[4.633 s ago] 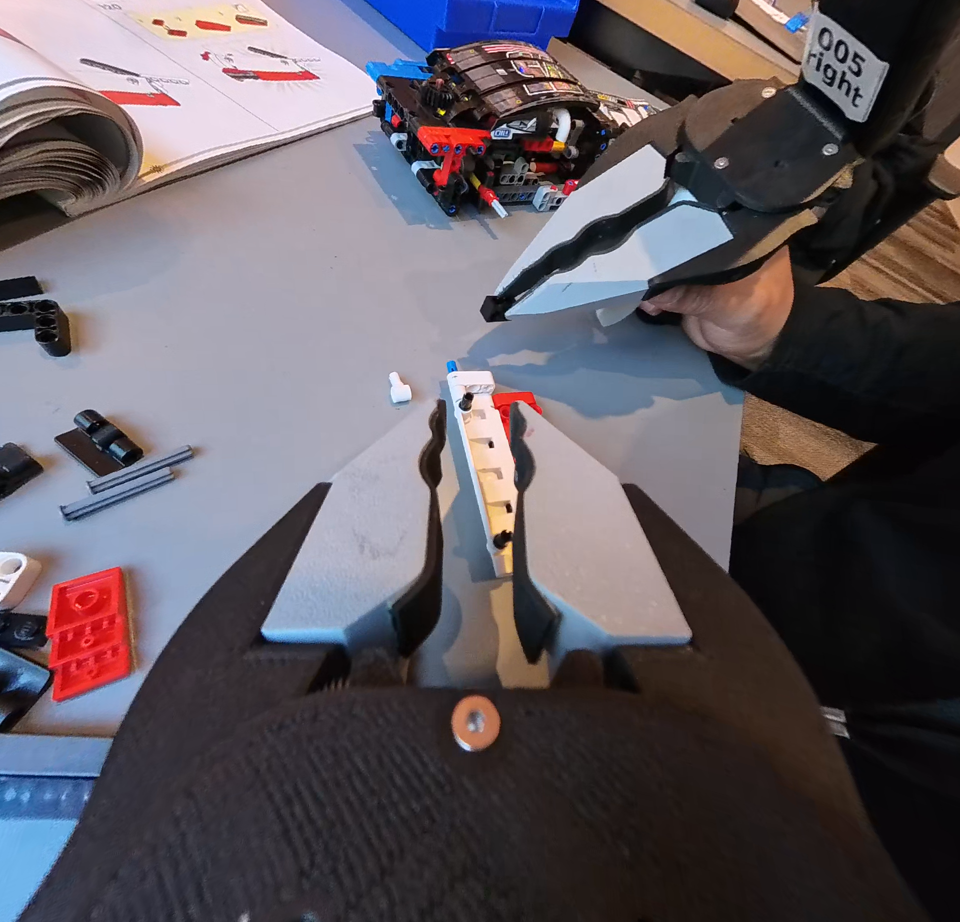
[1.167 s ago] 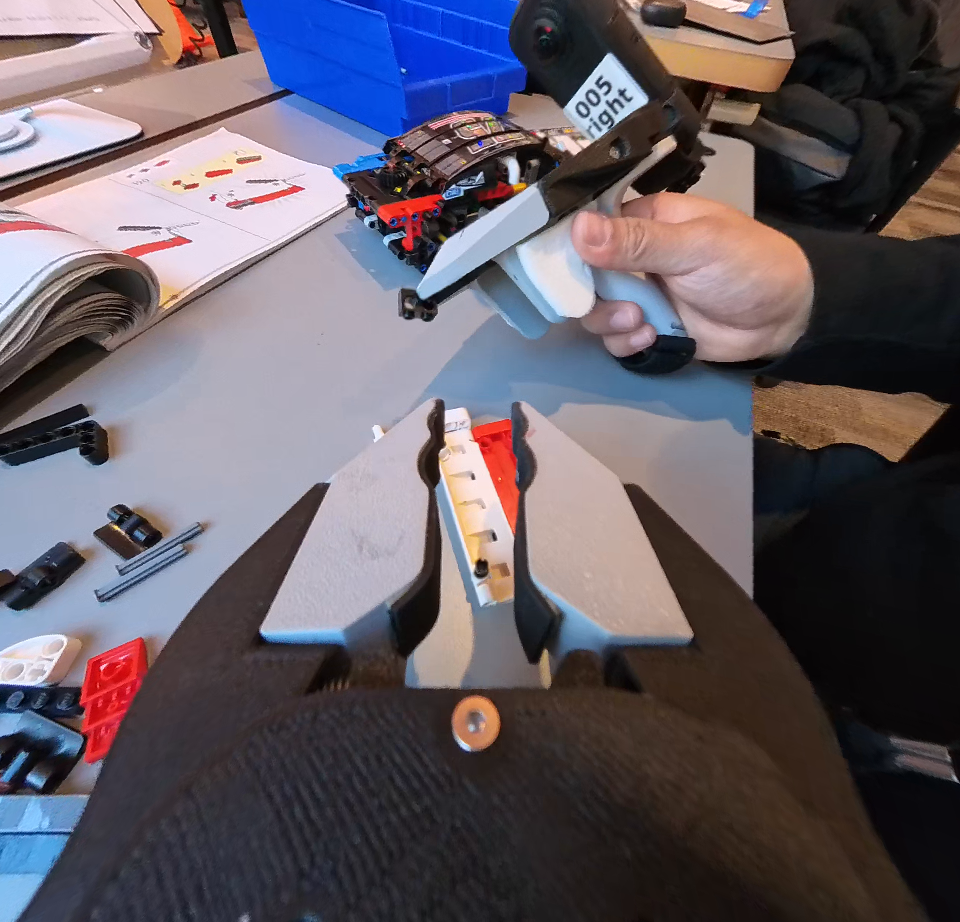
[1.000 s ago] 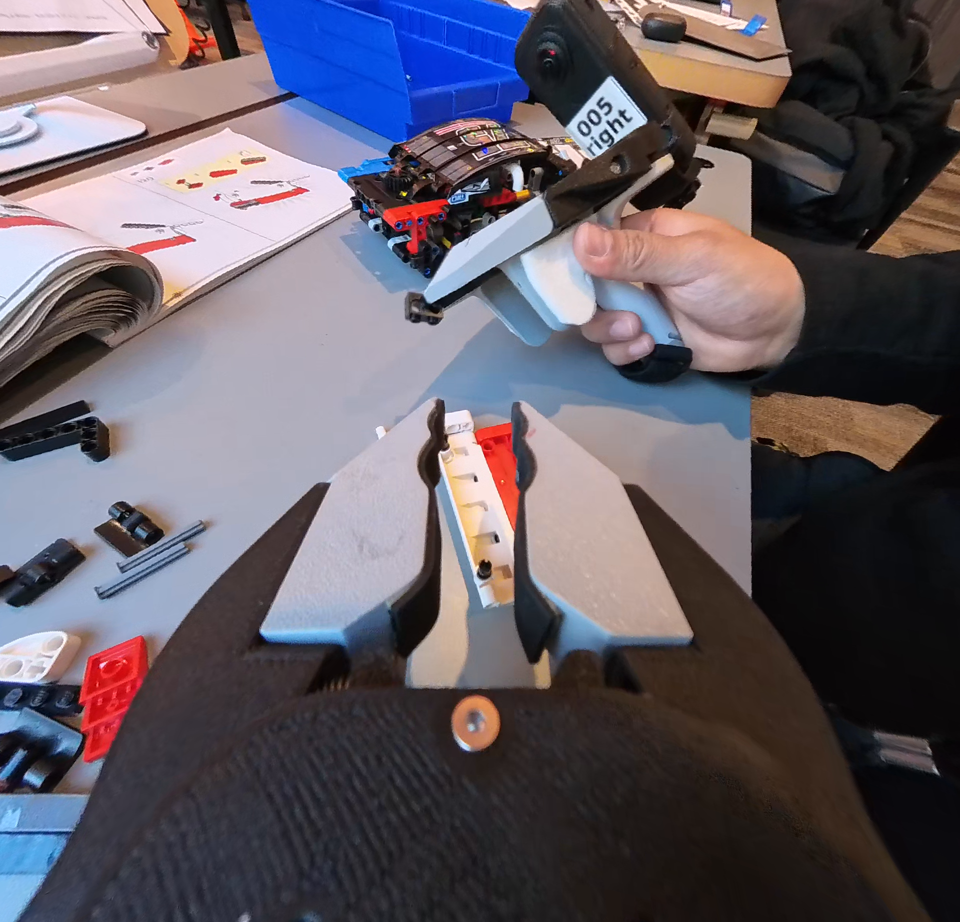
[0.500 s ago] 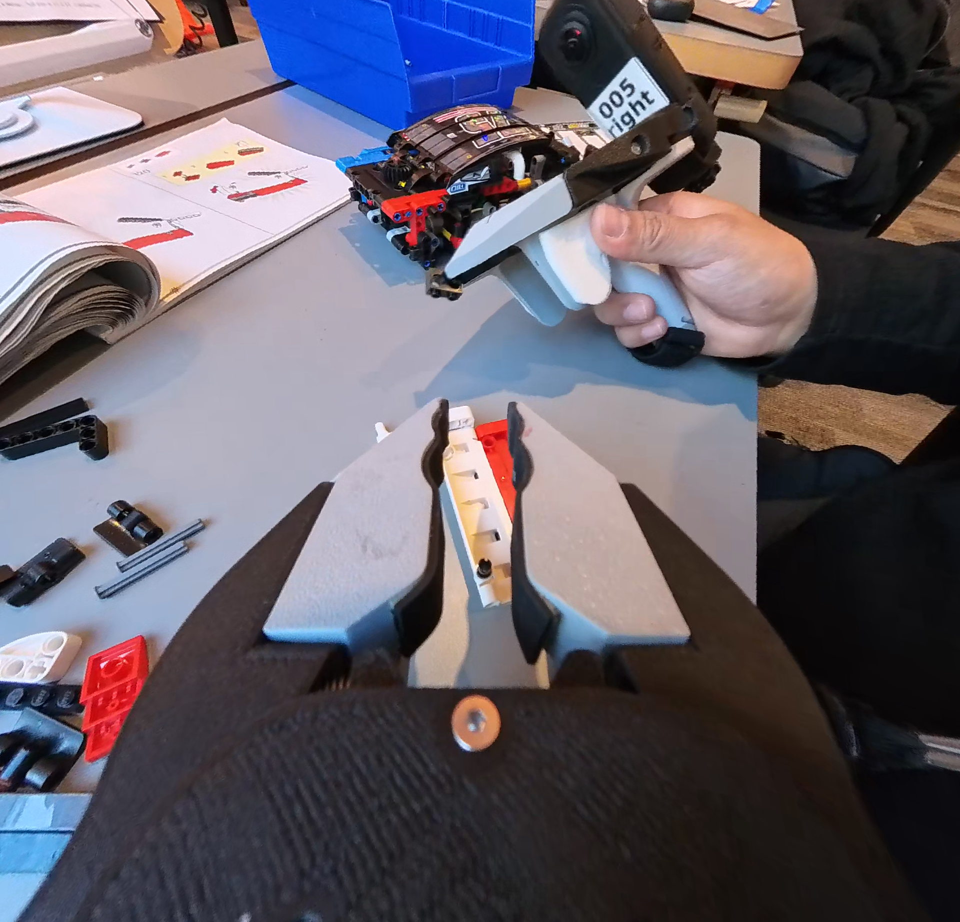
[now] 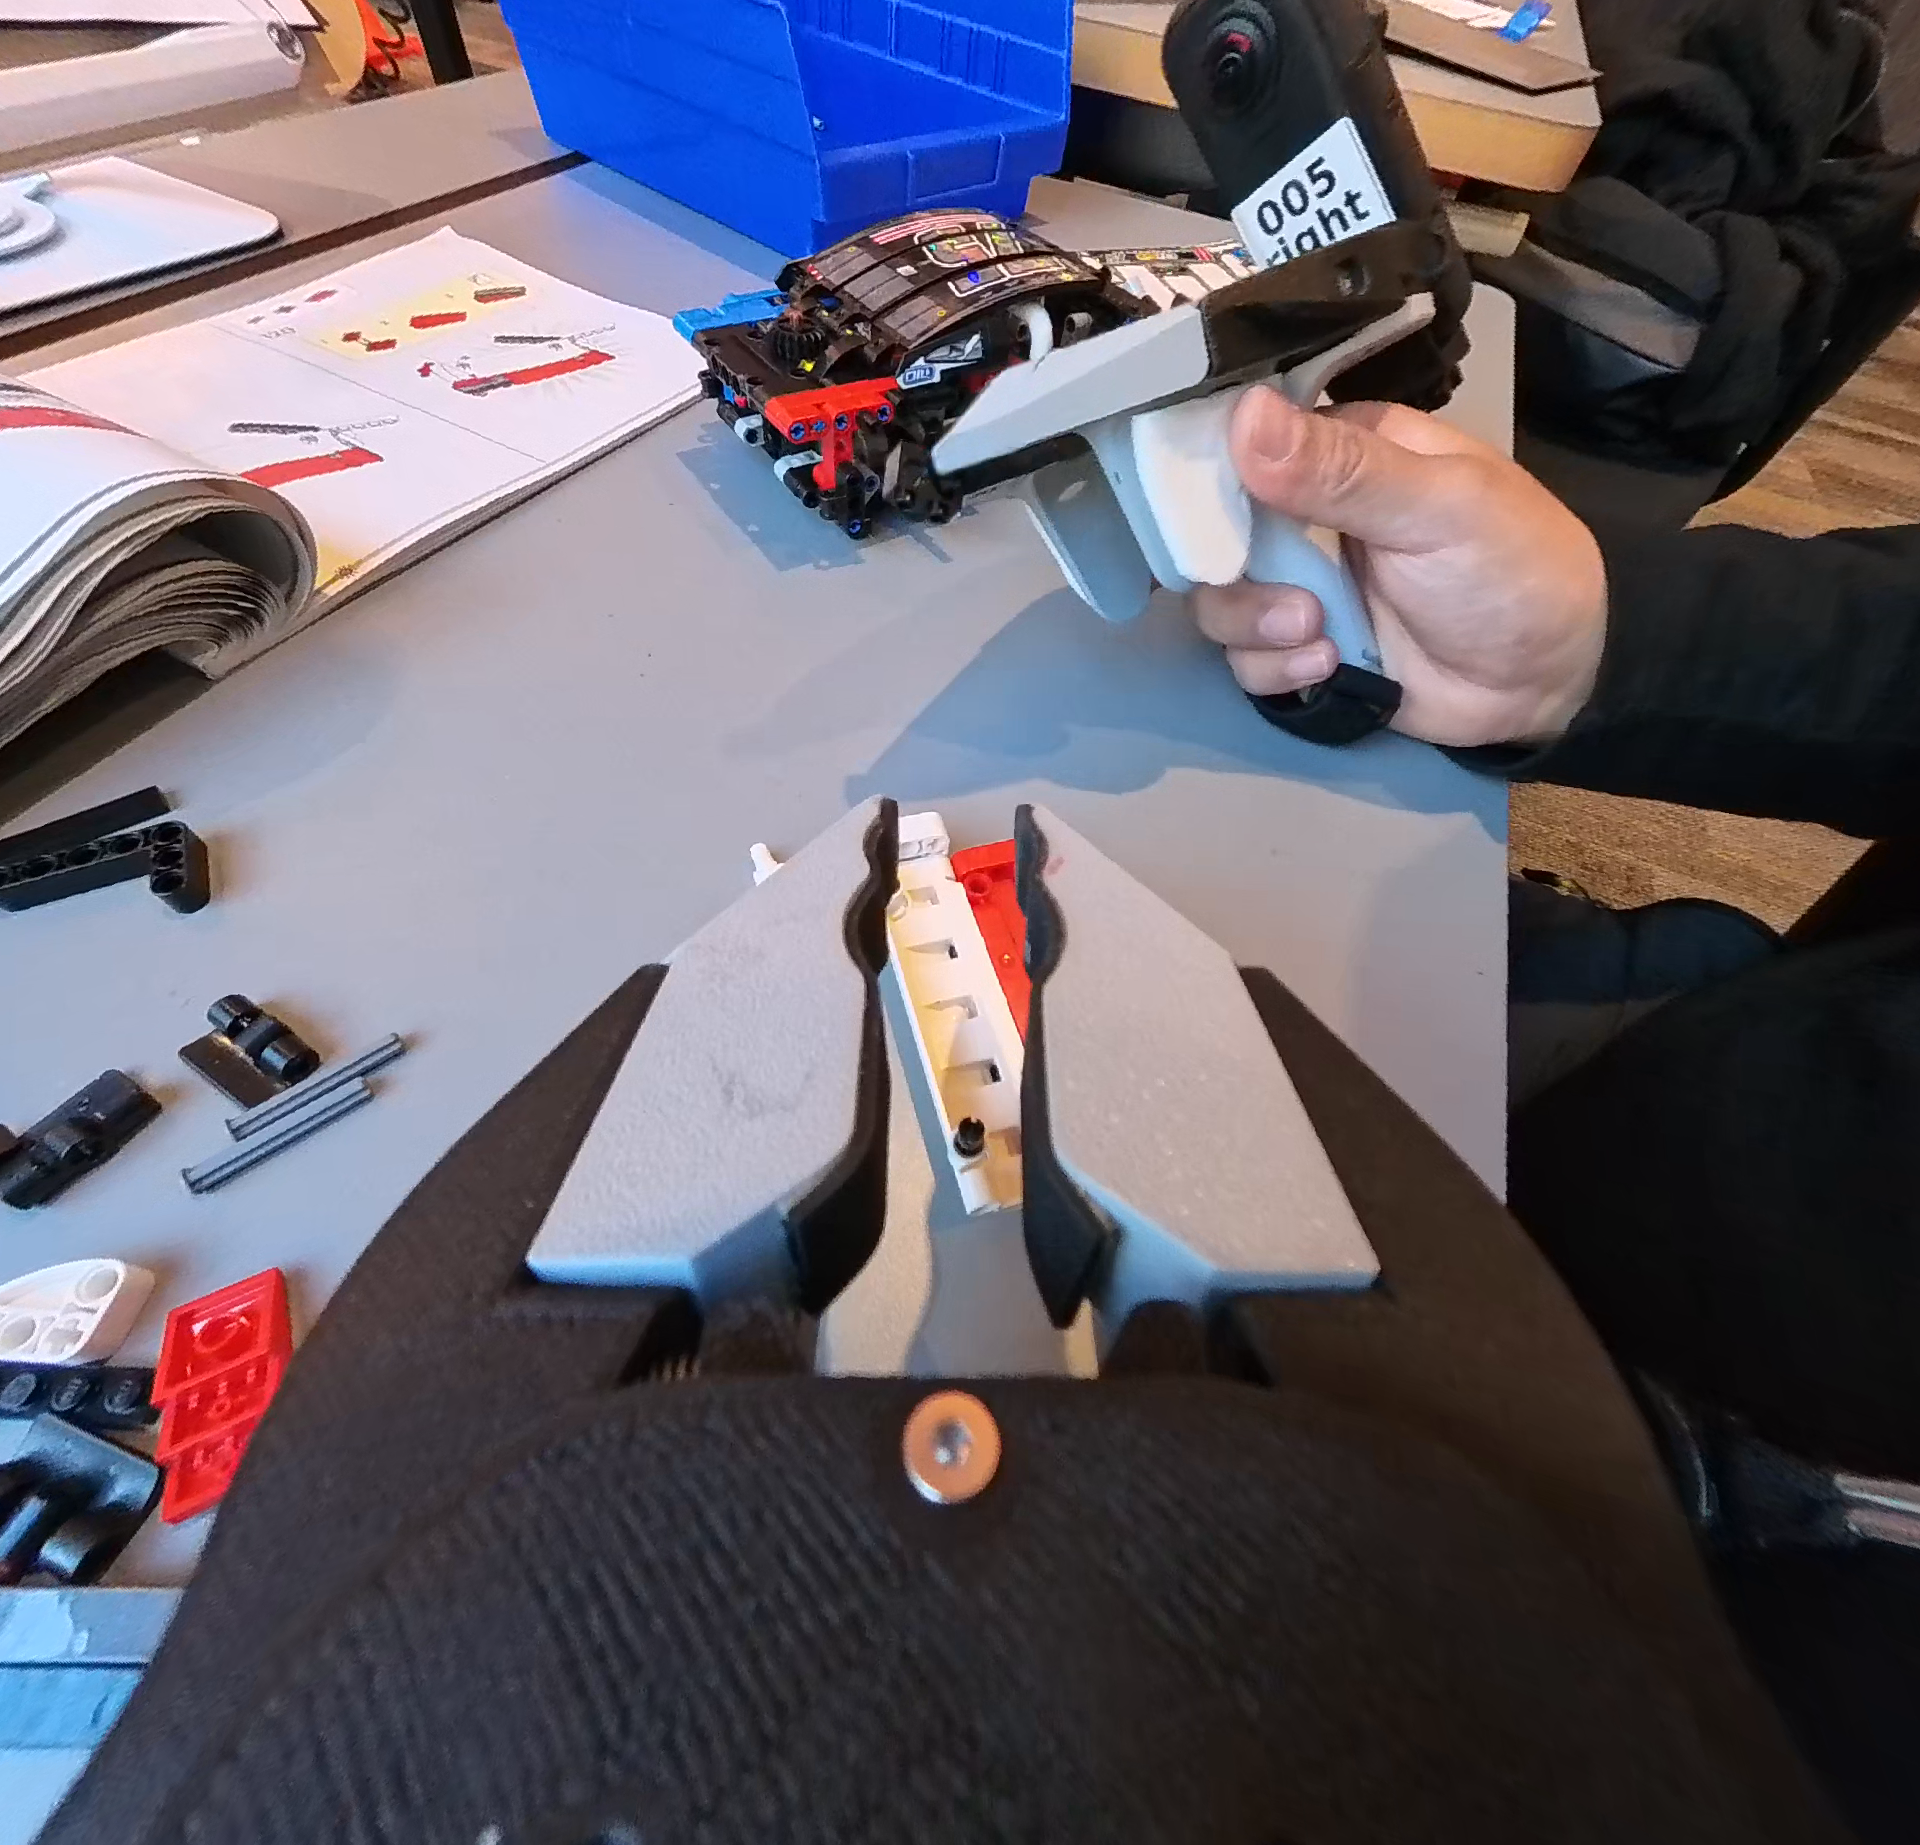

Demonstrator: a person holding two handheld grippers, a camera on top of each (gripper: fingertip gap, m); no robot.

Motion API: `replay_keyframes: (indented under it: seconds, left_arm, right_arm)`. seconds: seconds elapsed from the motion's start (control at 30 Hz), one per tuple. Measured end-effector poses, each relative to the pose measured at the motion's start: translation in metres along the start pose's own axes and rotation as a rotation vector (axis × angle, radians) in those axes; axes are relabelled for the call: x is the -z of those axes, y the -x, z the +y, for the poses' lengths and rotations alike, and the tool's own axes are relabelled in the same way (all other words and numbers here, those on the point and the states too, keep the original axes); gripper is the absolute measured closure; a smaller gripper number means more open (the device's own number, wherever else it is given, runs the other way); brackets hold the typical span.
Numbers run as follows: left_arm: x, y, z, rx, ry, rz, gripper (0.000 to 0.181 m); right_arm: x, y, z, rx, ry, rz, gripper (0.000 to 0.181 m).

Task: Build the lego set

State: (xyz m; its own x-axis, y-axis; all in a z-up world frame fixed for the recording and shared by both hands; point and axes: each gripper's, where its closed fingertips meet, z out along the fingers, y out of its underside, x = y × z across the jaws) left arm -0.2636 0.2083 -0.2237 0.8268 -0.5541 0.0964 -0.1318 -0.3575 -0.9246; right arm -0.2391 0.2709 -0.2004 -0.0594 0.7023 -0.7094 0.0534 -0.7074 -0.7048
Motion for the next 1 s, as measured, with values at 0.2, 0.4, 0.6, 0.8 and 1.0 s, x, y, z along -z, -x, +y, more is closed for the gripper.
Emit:
replay_keyframes:
  seconds: [0.2, 0.4, 0.6, 0.8, 1.0]
  left_arm:
    - [0.000, 0.000, 0.000, 0.003, 0.001, 0.000, 0.163]
    - [0.000, 0.000, 0.000, 0.003, 0.003, -0.001, 0.163]
    - [-0.001, 0.003, 0.001, 0.018, 0.010, -0.016, 0.163]
    - [-0.004, 0.016, 0.025, 0.173, 0.197, -0.067, 0.150]
    - [-0.014, 0.013, 0.051, 0.180, 0.342, -0.047, 0.153]
  right_arm:
    - [0.000, 0.002, 0.000, 0.017, -0.006, 0.000, 0.176]
    - [0.000, 0.001, -0.002, 0.016, -0.019, -0.002, 0.176]
    - [-0.001, 0.003, -0.001, 0.024, -0.012, -0.004, 0.175]
    - [0.000, 0.002, -0.003, 0.015, -0.020, -0.006, 0.176]
    - [-0.002, 0.003, -0.003, 0.026, -0.011, -0.004, 0.176]
